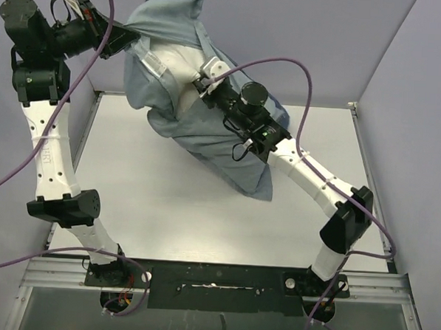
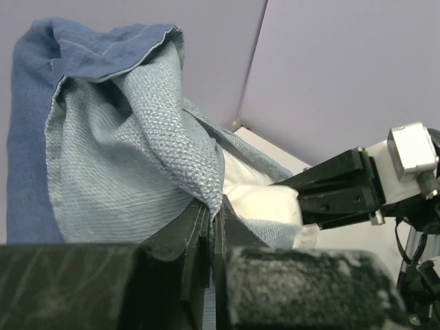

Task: Remove the pillowcase from the pillow

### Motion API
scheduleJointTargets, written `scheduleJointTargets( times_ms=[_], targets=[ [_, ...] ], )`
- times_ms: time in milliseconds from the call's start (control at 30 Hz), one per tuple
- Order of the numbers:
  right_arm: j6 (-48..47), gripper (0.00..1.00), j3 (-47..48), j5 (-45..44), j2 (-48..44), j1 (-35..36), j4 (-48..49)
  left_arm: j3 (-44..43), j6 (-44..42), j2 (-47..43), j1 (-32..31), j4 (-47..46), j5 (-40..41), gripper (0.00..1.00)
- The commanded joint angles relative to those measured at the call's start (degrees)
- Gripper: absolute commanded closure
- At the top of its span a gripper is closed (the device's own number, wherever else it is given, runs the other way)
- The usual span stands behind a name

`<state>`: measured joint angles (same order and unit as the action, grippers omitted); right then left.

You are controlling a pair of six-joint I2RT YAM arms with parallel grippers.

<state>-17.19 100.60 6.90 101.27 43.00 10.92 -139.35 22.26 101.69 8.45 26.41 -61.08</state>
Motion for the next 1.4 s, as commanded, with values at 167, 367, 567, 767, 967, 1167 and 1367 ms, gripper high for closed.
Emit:
scheduleJointTargets(
  times_ms=[167, 367, 567, 767, 967, 1167, 1367],
  targets=[
    [13.6, 1.0, -16.2, -16.6, -15.6, -7.8, 18.0, 7.1, -9.3, -12.3, 2.7, -8.9, 6.2, 1.0],
    [18.8, 1.0, -28.5, -20.0, -21.7, -10.0, 19.5, 17.0, -10.9, -14.2, 1.1, -7.0, 5.3, 1.0],
    [26.5, 1.0, -31.7, -24.4, -24.2, -14.9, 13.5, 23.5, -15.5, -16.4, -1.9, -3.4, 5.9, 1.0],
    [33.1, 1.0, -30.7, -27.4, -25.3, -20.5, 7.2, 27.6, -20.2, -17.7, -2.0, -0.3, 6.8, 1.0],
    [35.7, 1.0, -28.8, -26.6, -25.5, -22.6, 4.3, 35.5, -23.2, -19.9, -2.4, 0.9, 8.3, 1.0],
    [37.7, 1.0, -26.0, -25.9, -25.0, -22.7, 3.2, 50.1, -30.2, -23.1, -5.4, 3.8, 13.3, 1.0],
    [41.1, 1.0, -23.2, -24.6, -24.8, -24.1, 2.0, 58.8, -31.3, -22.8, -5.8, -0.2, 19.0, 1.0]
  ],
)
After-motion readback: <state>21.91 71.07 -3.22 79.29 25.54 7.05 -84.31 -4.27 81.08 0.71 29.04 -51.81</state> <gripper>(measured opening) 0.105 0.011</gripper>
